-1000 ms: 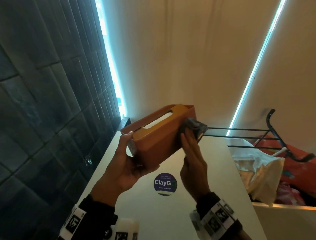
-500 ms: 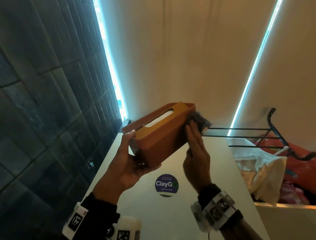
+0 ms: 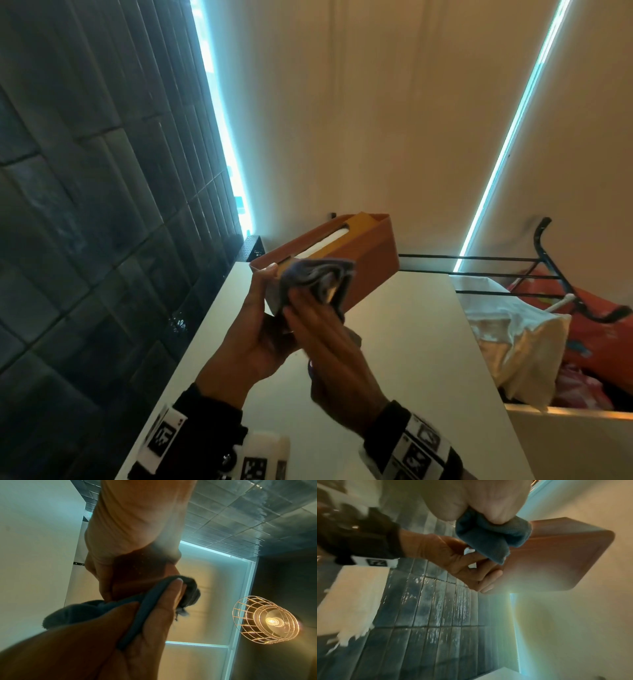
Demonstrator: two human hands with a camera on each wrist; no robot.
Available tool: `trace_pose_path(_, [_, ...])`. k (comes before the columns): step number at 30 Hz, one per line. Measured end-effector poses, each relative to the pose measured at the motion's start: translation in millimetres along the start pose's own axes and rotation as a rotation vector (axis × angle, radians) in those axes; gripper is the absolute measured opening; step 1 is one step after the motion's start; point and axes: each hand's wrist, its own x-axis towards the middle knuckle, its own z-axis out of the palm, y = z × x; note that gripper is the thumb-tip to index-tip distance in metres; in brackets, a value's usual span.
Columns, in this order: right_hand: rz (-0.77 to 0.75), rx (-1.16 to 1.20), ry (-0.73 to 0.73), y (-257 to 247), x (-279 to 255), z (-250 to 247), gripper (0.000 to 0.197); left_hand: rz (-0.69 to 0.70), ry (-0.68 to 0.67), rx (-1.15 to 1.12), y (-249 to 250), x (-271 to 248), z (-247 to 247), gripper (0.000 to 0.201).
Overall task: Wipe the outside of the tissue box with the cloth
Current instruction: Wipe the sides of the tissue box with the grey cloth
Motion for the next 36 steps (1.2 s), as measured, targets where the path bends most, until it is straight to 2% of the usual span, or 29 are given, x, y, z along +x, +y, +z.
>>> trace_pose_path(2, [-0.073, -0.025, -0.048, 10, -4, -6, 0.054, -0.020, 0.008, -0.004, 0, 0, -3, 0.070])
trace_pose_path(3, [-0.035, -0.020, -0.041, 23, -3, -11, 0.058, -0.023, 0.037, 0.001, 0, 0, -6, 0.071])
trace_pose_path(5, [0.170, -0.002, 0.027, 55, 4, -22, 0.057, -0.028, 0.119, 0.015, 1, 0, -11, 0.074])
trace_pose_path(7, [0.376, -0.089, 0.168, 85, 12, -32, 0.070, -0.040, 0.160, 0.028, 1, 0, -13, 0.078])
trace_pose_path(8, [0.449, -0.117, 0.203, 95, 14, -35, 0.076, -0.044, 0.163, 0.030, 0, -1, -14, 0.078])
trace_pose_path(10, [0.499, -0.141, 0.249, 97, 14, -33, 0.075, -0.044, 0.161, 0.035, 1, -1, -15, 0.078])
trace_pose_path(12, [0.425, -0.121, 0.225, 75, 8, -24, 0.066, -0.043, 0.156, 0.035, 1, 2, -14, 0.077])
trace_pose_path(14, [0.265, -0.052, 0.070, 44, -7, -8, 0.063, -0.026, 0.128, 0.028, 1, 4, -13, 0.076])
trace_pose_path(15, [0.161, -0.058, -0.026, 32, -16, -2, 0.068, -0.015, 0.119, 0.027, 2, 5, -13, 0.075])
trace_pose_path(17, [0.011, -0.156, -0.131, 33, -28, 0, 0.093, -0.007, 0.124, 0.042, 3, 5, -15, 0.074])
trace_pose_path(19, [0.074, -0.139, -0.100, 55, -24, -10, 0.102, -0.023, 0.147, 0.047, 5, 4, -16, 0.076])
trace_pose_path(23, [0.423, -0.082, 0.210, 92, 6, -33, 0.081, -0.049, 0.153, 0.057, 4, 1, -14, 0.076])
trace_pose_path(25, [0.474, -0.085, 0.277, 89, 11, -32, 0.072, -0.050, 0.148, 0.054, 3, 2, -11, 0.076])
trace_pose_path(27, [0.411, -0.052, 0.258, 70, 8, -23, 0.068, -0.046, 0.144, 0.039, 2, 3, -7, 0.075])
trace_pose_path(29, [0.263, 0.032, 0.134, 38, -2, -12, 0.065, -0.016, 0.114, 0.014, 2, 5, -6, 0.074])
trace_pose_path(31, [0.070, 0.032, -0.034, 16, -17, -5, 0.072, 0.003, 0.060, 0.022, 3, 6, -8, 0.073])
trace_pose_path(33, [-0.048, -0.052, -0.124, 26, -22, -10, 0.086, -0.006, 0.054, 0.040, 3, 5, -11, 0.072])
trace_pose_path(34, [-0.042, -0.092, -0.139, 38, -20, -14, 0.090, -0.013, 0.068, 0.034, 3, 6, -12, 0.072])
trace_pose_path(36, [0.073, -0.111, -0.089, 61, -11, -22, 0.092, -0.020, 0.113, 0.023, 2, 5, -12, 0.072])
